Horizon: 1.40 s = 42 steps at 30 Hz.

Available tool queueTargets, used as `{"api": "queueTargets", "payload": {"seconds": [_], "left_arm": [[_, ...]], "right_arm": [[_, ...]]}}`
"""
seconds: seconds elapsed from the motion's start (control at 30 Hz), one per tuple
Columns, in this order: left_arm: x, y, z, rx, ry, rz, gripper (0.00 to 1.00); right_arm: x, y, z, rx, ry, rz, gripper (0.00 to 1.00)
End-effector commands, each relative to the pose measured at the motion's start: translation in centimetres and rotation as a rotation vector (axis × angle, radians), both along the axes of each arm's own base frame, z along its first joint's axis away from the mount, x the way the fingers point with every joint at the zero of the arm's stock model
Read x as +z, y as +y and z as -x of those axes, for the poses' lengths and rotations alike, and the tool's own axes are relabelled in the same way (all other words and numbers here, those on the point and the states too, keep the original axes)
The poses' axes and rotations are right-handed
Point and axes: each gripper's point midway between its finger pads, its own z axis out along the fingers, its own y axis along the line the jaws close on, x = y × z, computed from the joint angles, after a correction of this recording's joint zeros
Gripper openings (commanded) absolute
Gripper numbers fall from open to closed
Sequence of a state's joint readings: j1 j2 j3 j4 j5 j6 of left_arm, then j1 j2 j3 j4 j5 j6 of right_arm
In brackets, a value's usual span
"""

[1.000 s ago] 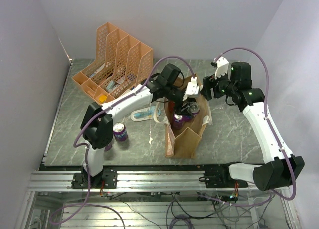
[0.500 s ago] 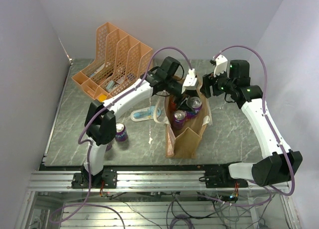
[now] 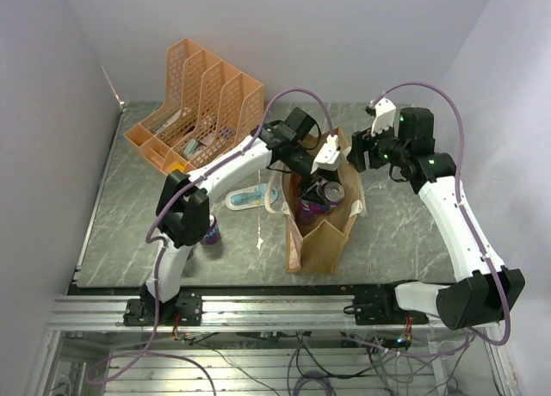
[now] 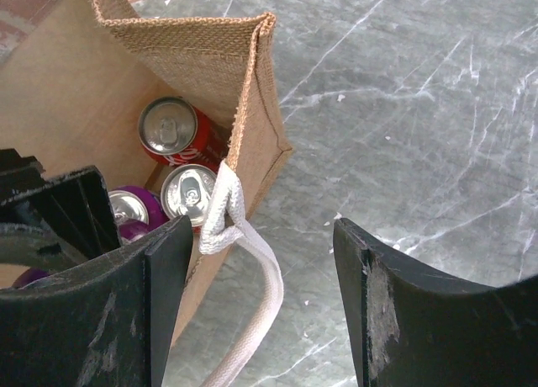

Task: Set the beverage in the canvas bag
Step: Adjust the drink in the canvas bag.

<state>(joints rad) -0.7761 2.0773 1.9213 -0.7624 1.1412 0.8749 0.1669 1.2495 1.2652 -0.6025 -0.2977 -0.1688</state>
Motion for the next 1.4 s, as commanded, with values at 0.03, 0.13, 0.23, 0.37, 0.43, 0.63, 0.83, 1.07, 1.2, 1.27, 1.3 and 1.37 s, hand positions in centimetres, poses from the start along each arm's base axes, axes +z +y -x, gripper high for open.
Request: {"api": "queueTargets", "payload": {"seconds": [0.03,0.13,0.23,0.37,0.43,0.63,0.83,1.07,1.2,1.27,1.3,1.37], "left_arm": [[-2.1,-0.1,0.0,-0.087,-0.060,0.016,0.07],[-2.1,-0.5,0.2,-0.103,-0.070,0.031,0.07],[-0.8,-1.1,0.1,-0.096,-0.065,0.062,0.07],[1.9,-1.4,0.4,-0.101,-0.056,0.118,0.07],[3.2,-1.7,0.9,-0.104,-0.022,0.145,0.07],[5.9,-2.8,2.0,-0.105,0.025,0.237,0.07],[5.5,-3.0,2.9,-0.108,0.101,0.244,0.07],[3.0,-2.8,2.6,-0.088,0.061,0.214,0.07],[-0.2,-2.0,2.0,-0.097,0.007,0.131,0.07],[-1.4,-1.6,1.5,-0.110,-0.038,0.101,0.07],[-2.0,-1.5,1.1,-0.114,-0.061,0.088,0.07],[-2.9,-1.1,0.3,-0.113,-0.095,0.066,0.07]], "right_arm": [[0.5,-0.6,-0.5,-0.027,-0.030,-0.007,0.68],[0.2,-0.6,-0.7,-0.029,-0.028,-0.009,0.67],[0.0,-0.6,-0.7,-0.032,-0.023,-0.011,0.67],[-0.3,-0.7,-0.7,-0.034,-0.019,-0.008,0.67],[-0.3,-0.8,-0.7,-0.035,-0.018,-0.009,0.67],[-0.4,-0.8,-0.3,-0.033,-0.015,-0.006,0.67],[-0.1,-1.0,0.2,-0.036,-0.025,-0.008,0.67],[0.2,-1.2,0.8,-0.040,-0.036,-0.011,0.67],[0.4,-1.3,1.1,-0.039,-0.034,-0.014,0.67],[0.4,-1.3,1.2,-0.037,-0.032,-0.016,0.67],[0.4,-1.2,1.2,-0.037,-0.032,-0.018,0.67],[0.3,-1.2,1.2,-0.034,-0.031,-0.021,0.67]]}}
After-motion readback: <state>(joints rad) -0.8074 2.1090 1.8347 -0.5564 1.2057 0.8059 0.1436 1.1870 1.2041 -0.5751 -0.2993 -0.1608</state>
